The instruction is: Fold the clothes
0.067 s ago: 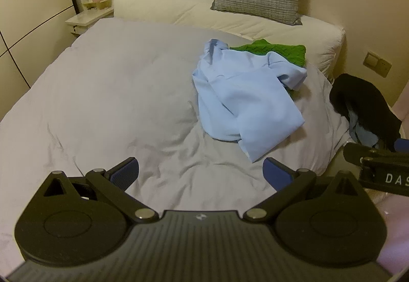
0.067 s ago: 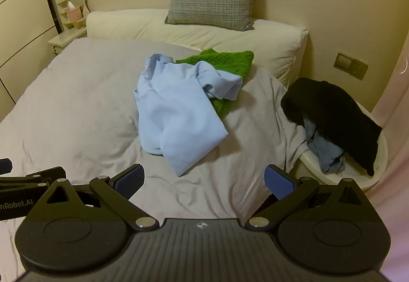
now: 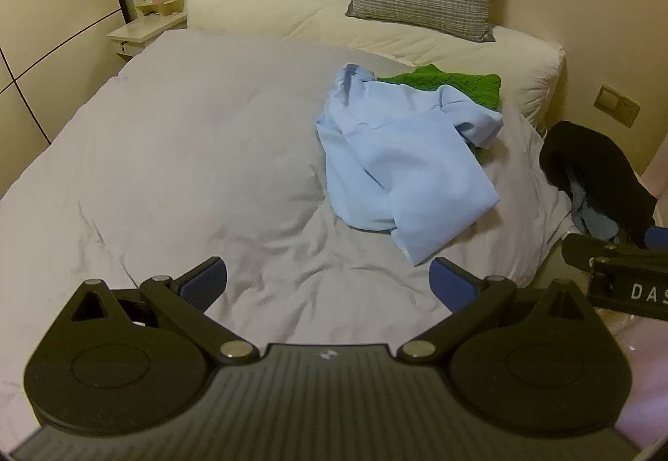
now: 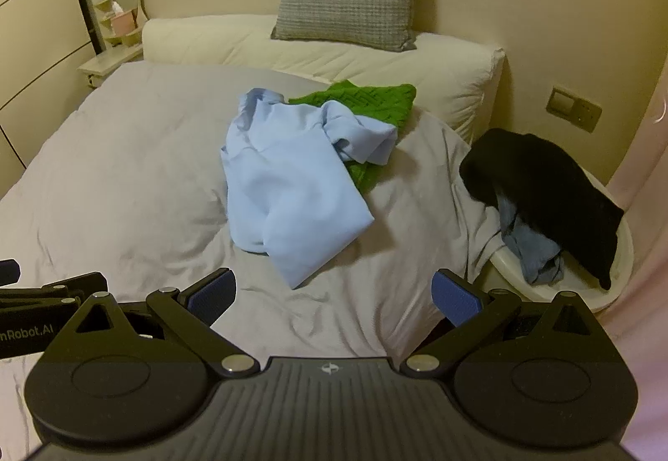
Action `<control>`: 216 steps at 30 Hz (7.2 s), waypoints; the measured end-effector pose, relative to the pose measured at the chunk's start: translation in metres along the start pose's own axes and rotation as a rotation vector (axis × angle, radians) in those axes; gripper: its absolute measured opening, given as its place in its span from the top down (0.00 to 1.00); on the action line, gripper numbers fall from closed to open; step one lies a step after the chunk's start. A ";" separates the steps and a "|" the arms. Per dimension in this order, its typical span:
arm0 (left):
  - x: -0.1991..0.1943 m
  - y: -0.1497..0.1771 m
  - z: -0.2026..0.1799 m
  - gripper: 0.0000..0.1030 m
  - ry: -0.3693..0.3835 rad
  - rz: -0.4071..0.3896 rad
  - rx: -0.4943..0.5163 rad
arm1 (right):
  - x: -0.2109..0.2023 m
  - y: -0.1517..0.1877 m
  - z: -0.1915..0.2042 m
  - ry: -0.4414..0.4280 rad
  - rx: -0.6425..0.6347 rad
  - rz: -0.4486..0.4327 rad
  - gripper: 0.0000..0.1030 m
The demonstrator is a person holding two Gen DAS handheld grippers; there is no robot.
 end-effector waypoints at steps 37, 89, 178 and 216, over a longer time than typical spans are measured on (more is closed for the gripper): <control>0.029 0.014 0.019 0.01 0.066 0.094 0.033 | 0.010 0.008 0.015 0.059 0.009 0.047 0.00; 0.241 -0.078 0.002 0.10 0.138 0.317 -0.078 | 0.230 -0.101 0.007 0.071 -0.306 0.225 0.04; 0.360 -0.176 -0.023 0.90 0.188 0.125 -0.195 | 0.324 -0.223 -0.062 -0.163 -0.224 0.098 0.26; -0.082 0.283 0.313 0.61 -0.487 0.182 -0.886 | 0.013 0.087 0.356 -0.818 -0.635 0.255 0.35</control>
Point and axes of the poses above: each gripper's, at about its wrist camera, not at the fingertips, and x roughly the way its jaws point, z to its left, y to its underside, the point moved 7 cm from there along x, roughly the way its jaws point, and after that the axes turned 10 degrees about z, right-handed, at the moved point
